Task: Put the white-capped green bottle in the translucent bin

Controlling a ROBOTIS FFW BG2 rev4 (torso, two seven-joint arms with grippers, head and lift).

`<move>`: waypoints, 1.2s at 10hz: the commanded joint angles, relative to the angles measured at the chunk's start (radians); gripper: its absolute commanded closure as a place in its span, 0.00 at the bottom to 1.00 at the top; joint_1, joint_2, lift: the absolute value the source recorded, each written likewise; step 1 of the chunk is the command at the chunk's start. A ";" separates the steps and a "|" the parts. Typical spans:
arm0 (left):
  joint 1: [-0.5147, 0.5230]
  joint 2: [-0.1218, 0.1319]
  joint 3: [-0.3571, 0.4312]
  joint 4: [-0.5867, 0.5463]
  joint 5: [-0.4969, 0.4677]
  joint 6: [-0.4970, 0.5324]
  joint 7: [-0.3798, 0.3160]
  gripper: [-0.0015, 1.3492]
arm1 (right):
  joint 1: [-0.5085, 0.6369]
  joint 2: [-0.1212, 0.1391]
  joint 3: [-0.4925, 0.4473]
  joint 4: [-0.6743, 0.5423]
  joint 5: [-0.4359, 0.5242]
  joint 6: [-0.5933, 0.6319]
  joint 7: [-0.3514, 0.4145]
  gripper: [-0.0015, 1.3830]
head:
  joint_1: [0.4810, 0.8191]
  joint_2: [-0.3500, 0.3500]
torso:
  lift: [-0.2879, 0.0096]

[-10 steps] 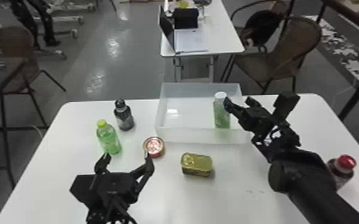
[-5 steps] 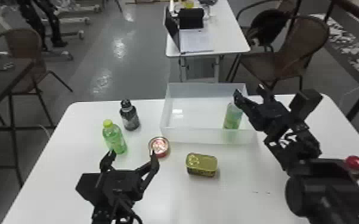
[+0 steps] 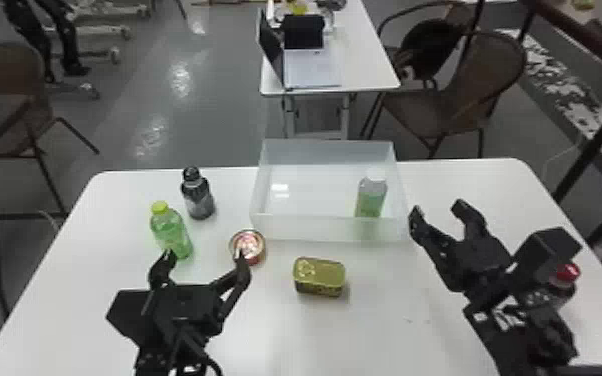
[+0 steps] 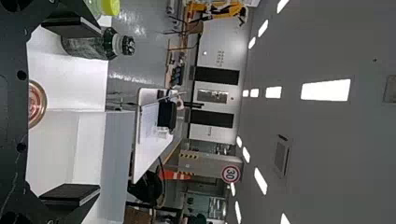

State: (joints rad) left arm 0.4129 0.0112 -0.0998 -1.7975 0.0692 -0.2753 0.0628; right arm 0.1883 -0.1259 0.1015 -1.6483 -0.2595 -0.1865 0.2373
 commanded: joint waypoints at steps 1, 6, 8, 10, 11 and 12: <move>0.006 -0.002 0.002 -0.002 -0.002 -0.002 0.000 0.10 | 0.117 -0.001 -0.003 -0.056 0.020 -0.059 -0.055 0.34 | 0.63 0.55 | 0.81; 0.017 -0.002 -0.006 -0.005 -0.008 0.007 0.009 0.10 | 0.235 -0.018 -0.002 -0.125 0.049 -0.036 -0.096 0.35 | 0.63 0.52 | 0.81; 0.024 -0.005 -0.003 -0.008 -0.012 0.008 0.009 0.10 | 0.235 -0.003 -0.002 -0.125 0.051 -0.036 -0.108 0.35 | 0.63 0.52 | 0.81; 0.026 -0.005 -0.001 -0.010 -0.012 0.008 0.009 0.10 | 0.246 -0.001 -0.002 -0.133 0.060 -0.036 -0.133 0.35 | 0.63 0.52 | 0.81; 0.027 -0.007 -0.001 -0.010 -0.014 0.005 0.011 0.10 | 0.252 -0.001 -0.002 -0.142 0.068 -0.036 -0.147 0.35 | 0.63 0.52 | 0.81; 0.027 -0.008 -0.001 -0.010 -0.016 0.001 0.011 0.10 | 0.253 0.000 -0.002 -0.142 0.068 -0.036 -0.150 0.35 | 0.63 0.51 | 0.81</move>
State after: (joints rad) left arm 0.4400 0.0046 -0.1013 -1.8070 0.0550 -0.2717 0.0736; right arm 0.4404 -0.1267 0.1001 -1.7886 -0.1923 -0.2224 0.0871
